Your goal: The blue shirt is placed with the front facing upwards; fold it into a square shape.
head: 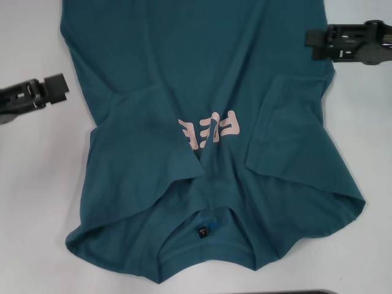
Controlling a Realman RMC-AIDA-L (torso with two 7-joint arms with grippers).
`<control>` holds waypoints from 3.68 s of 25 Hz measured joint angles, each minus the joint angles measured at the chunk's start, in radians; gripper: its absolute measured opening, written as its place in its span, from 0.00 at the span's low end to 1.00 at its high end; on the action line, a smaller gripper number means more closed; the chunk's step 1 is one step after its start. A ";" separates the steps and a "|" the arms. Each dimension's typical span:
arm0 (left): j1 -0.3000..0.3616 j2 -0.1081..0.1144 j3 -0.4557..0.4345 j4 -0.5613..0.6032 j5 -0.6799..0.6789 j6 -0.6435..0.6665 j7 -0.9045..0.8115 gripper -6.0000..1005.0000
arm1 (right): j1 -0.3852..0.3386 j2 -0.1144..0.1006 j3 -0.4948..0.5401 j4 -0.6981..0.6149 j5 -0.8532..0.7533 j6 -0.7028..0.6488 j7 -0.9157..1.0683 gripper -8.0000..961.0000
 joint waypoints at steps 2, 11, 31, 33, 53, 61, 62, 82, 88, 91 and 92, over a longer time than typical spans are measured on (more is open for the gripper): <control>0.007 0.008 0.026 -0.003 0.002 0.012 0.002 0.83 | -0.016 -0.004 -0.001 -0.043 -0.002 -0.048 -0.002 0.80; 0.060 0.047 0.121 -0.009 -0.001 0.059 -0.039 0.83 | -0.087 -0.019 -0.003 -0.111 -0.047 -0.154 -0.059 0.80; 0.157 0.074 0.184 -0.005 0.182 0.087 -0.324 0.83 | -0.091 -0.007 0.001 -0.109 -0.125 -0.206 0.021 0.80; 0.152 0.062 0.189 -0.005 0.204 0.077 -0.321 0.83 | -0.095 -0.007 0.000 -0.109 -0.126 -0.207 0.021 0.80; 0.138 0.013 0.187 -0.011 0.314 -0.074 -0.331 0.77 | -0.122 -0.007 0.012 -0.110 -0.126 -0.204 0.006 0.80; 0.132 0.013 0.189 -0.006 0.349 -0.098 -0.335 0.76 | -0.121 -0.010 0.015 -0.110 -0.125 -0.199 0.007 0.80; 0.130 0.013 0.189 -0.005 0.351 -0.099 -0.336 0.76 | -0.122 -0.011 0.016 -0.110 -0.125 -0.196 0.007 0.80; 0.080 -0.006 0.224 0.025 0.394 -0.151 -0.336 0.76 | -0.128 -0.012 0.038 -0.110 -0.123 -0.198 0.007 0.80; 0.065 -0.007 0.227 0.039 0.394 -0.165 -0.337 0.76 | -0.128 -0.012 0.040 -0.110 -0.121 -0.200 0.008 0.80; 0.064 -0.007 0.222 0.035 0.393 -0.162 -0.341 0.76 | -0.128 -0.012 0.045 -0.110 -0.121 -0.200 0.009 0.80; 0.063 -0.007 0.222 0.035 0.393 -0.162 -0.343 0.76 | -0.128 -0.012 0.048 -0.110 -0.121 -0.200 0.009 0.80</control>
